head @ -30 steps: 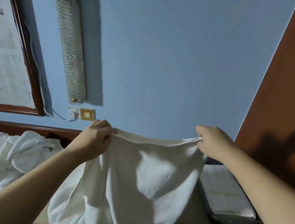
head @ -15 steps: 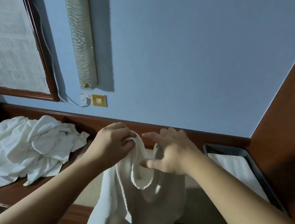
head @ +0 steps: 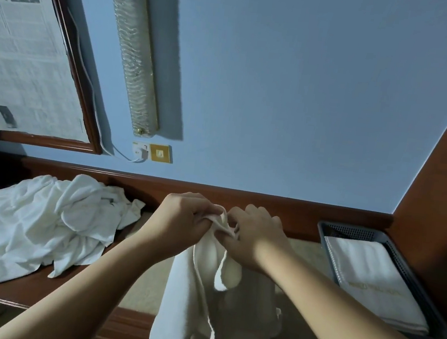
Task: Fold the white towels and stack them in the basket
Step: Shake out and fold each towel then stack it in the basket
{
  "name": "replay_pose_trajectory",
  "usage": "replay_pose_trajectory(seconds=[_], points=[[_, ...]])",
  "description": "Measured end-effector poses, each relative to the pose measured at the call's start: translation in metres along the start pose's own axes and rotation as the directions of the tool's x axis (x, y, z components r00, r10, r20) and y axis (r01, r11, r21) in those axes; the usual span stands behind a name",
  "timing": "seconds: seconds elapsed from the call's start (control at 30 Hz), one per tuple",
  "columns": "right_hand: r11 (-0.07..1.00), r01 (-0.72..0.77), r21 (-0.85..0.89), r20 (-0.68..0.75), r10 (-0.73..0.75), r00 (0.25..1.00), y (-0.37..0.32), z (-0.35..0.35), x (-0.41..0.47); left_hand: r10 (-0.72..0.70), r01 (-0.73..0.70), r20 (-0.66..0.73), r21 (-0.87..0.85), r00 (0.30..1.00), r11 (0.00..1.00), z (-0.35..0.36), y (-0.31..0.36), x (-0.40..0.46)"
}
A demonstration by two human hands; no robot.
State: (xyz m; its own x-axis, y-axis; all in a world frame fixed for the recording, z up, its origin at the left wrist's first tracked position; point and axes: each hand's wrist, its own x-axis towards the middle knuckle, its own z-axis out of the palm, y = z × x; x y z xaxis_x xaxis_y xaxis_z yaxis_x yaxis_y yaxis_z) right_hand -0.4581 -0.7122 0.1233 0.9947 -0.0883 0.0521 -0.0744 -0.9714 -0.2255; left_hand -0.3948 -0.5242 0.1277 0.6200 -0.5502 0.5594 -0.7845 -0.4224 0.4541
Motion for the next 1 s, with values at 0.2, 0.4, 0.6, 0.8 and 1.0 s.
replay_pose_trajectory(seconds=[0.2, 0.4, 0.6, 0.8, 1.0], points=[[0.998, -0.025, 0.052, -0.112, 0.031, 0.993, 0.006, 0.008, 0.001, 0.113, -0.113, -0.002, -0.014, 0.994, 0.994, 0.002, 0.000, -0.004], [0.998, 0.054, 0.028, -0.178, -0.048, 0.983, 0.010, 0.014, -0.006, 0.165, -0.164, -0.016, 0.065, 0.986, 0.984, 0.009, -0.008, -0.003], [0.987, 0.156, -0.024, -0.206, -0.158, 0.966, 0.023, -0.006, -0.003, 0.154, -0.146, -0.052, 0.136, 0.987, 0.980, 0.027, -0.035, -0.011], [0.984, 0.173, 0.047, -0.193, -0.161, 0.968, 0.024, -0.020, 0.001, -0.154, 0.155, -0.098, 0.002, 0.983, 0.988, 0.062, -0.047, -0.034], [0.984, 0.172, 0.054, -0.190, -0.158, 0.969, 0.033, -0.023, 0.006, -0.300, 0.301, -0.058, -0.003, 0.952, 0.954, 0.086, -0.069, -0.057]])
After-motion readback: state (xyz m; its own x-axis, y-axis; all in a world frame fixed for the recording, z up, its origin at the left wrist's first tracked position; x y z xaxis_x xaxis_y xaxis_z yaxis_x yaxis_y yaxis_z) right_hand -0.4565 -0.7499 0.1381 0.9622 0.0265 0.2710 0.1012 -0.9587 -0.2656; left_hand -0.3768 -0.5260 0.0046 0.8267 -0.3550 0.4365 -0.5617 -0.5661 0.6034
